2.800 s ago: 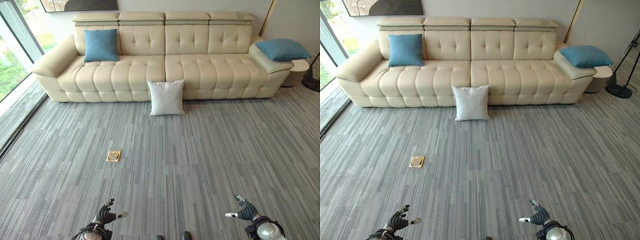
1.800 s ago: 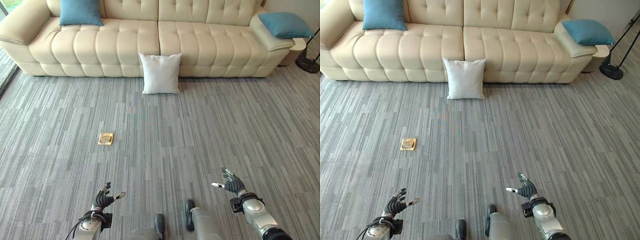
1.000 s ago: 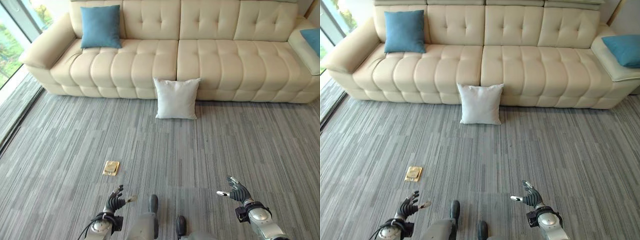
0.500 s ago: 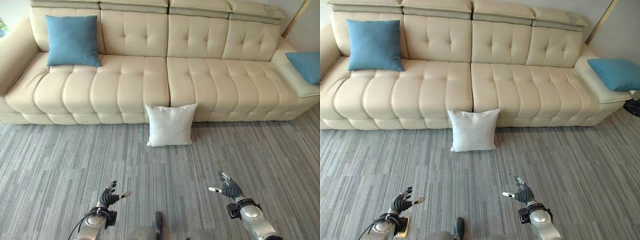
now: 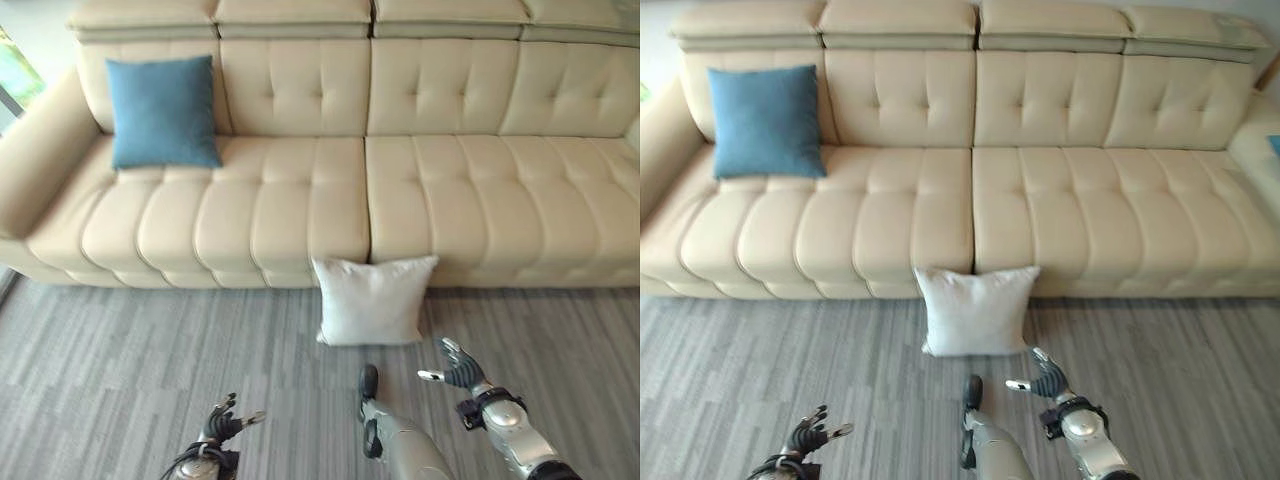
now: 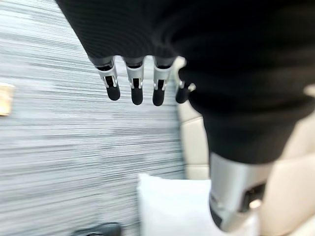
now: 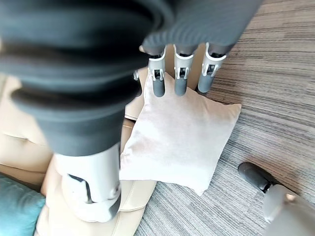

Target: Pick up all the scattered cushions and arrange them neatly on the sofa.

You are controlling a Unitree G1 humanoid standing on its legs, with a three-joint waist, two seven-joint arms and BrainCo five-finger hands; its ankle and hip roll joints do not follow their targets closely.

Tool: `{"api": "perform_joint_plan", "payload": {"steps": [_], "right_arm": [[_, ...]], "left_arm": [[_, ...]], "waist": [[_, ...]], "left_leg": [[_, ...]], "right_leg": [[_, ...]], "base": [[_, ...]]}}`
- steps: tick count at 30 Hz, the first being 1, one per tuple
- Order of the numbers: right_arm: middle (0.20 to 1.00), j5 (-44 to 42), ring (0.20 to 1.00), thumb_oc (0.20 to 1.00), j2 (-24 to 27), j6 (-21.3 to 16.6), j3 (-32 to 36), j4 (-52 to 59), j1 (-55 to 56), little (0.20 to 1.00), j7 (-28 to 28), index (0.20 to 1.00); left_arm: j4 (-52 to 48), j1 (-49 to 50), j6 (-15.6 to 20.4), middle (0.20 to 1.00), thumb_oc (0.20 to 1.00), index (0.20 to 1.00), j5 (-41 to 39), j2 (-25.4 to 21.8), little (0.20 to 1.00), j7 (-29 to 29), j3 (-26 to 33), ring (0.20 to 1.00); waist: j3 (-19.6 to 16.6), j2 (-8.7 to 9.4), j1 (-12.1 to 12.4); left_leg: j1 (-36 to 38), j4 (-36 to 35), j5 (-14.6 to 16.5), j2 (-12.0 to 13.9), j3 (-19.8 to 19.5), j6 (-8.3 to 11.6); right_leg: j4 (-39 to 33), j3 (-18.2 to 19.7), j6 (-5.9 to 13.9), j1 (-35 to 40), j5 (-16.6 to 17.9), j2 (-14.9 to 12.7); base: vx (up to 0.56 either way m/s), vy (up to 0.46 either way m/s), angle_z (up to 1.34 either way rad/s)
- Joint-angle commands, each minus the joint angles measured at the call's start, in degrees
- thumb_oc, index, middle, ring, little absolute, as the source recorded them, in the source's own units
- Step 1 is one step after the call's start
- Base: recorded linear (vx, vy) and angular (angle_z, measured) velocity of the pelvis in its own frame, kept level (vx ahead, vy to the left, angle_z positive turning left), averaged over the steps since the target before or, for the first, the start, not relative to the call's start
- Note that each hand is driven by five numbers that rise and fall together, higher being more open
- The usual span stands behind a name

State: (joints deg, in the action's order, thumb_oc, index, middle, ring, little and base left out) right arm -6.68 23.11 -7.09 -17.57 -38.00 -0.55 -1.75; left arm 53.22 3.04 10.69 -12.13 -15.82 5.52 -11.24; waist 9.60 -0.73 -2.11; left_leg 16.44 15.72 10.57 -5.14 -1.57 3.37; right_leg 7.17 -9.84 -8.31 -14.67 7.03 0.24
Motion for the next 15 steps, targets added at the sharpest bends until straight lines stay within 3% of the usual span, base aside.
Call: {"api": "perform_joint_plan", "payload": {"steps": [1, 3, 4, 8, 9, 15], "right_arm": [[1.000, 0.0, 1.000, 1.000, 2.2, -3.1, -0.7, 5.5, 0.3, 1.000, 0.4, 1.000], [1.000, -0.6, 1.000, 1.000, 2.7, -3.0, -0.4, 4.8, 0.4, 1.000, 0.0, 1.000], [1.000, -0.7, 1.000, 1.000, 2.6, -2.9, -0.4, 4.4, 0.4, 1.000, -0.2, 1.000], [1.000, -0.6, 1.000, 1.000, 3.3, -2.8, 0.0, 4.1, 0.0, 1.000, -0.8, 1.000], [1.000, -0.6, 1.000, 1.000, 3.6, -2.7, 0.2, 3.7, -0.2, 1.000, -1.3, 1.000], [1.000, -0.3, 1.000, 1.000, 1.9, -2.4, 0.2, 2.0, -0.7, 1.000, -1.1, 1.000]], "left_arm": [[-3.8, -0.2, 1.7, 1.000, 1.000, 1.000, 2.2, -3.8, 1.000, -0.1, -1.1, 1.000], [-3.4, -0.4, 1.5, 1.000, 1.000, 1.000, 1.8, -3.3, 1.000, -0.3, -1.3, 1.000], [-2.9, -0.8, 1.5, 1.000, 1.000, 1.000, 1.5, -3.1, 1.000, -0.2, -1.4, 1.000], [-2.7, -1.2, 1.5, 1.000, 1.000, 1.000, 1.9, -2.8, 1.000, -0.4, -2.4, 1.000], [-2.8, -1.3, 1.5, 1.000, 1.000, 1.000, 2.1, -3.0, 1.000, -0.3, -2.8, 1.000], [-0.4, -0.1, 1.3, 1.000, 1.000, 1.000, 2.2, -3.4, 1.000, -0.1, -1.0, 1.000]], "waist": [[0.2, 2.84, -1.5], [0.0, 3.05, -1.6], [-0.1, 3.20, -1.4], [-0.2, 4.21, -0.5], [0.2, 4.65, 0.4], [-1.1, 4.05, 1.4]], "left_leg": [[-10.4, 2.7, -8.2, 7.9, -2.2, 2.09], [-12.2, 6.1, -10.5, 8.9, -0.9, 2.40], [-12.9, 6.1, -10.1, 9.1, -0.4, 2.07], [-17.0, 1.1, -4.1, 5.9, -0.1, 0.22], [-20.1, -1.5, -3.3, 3.5, 0.2, -0.12], [-16.4, -8.7, -3.7, 1.5, -1.4, -2.13]], "right_leg": [[-0.8, 1.3, 14.71, 2.9, -2.5, -6.6], [-1.6, 1.2, 13.23, 5.1, -4.2, -5.5], [-1.9, 1.5, 12.78, 6.2, -5.1, -5.1], [-3.9, 2.7, 13.01, 9.2, -6.4, -4.8], [-4.9, 3.2, 13.25, 10.7, -6.6, -4.7], [-2.6, 6.1, 14.19, 11.7, -7.0, -2.8]], "base": [[0.23, -0.241, 0.21], [0.22, -0.197, 0.03], [0.21, -0.155, -0.19], [0.16, -0.072, -0.30], [0.08, -0.009, -0.19], [0.06, 0.083, -0.39]]}}
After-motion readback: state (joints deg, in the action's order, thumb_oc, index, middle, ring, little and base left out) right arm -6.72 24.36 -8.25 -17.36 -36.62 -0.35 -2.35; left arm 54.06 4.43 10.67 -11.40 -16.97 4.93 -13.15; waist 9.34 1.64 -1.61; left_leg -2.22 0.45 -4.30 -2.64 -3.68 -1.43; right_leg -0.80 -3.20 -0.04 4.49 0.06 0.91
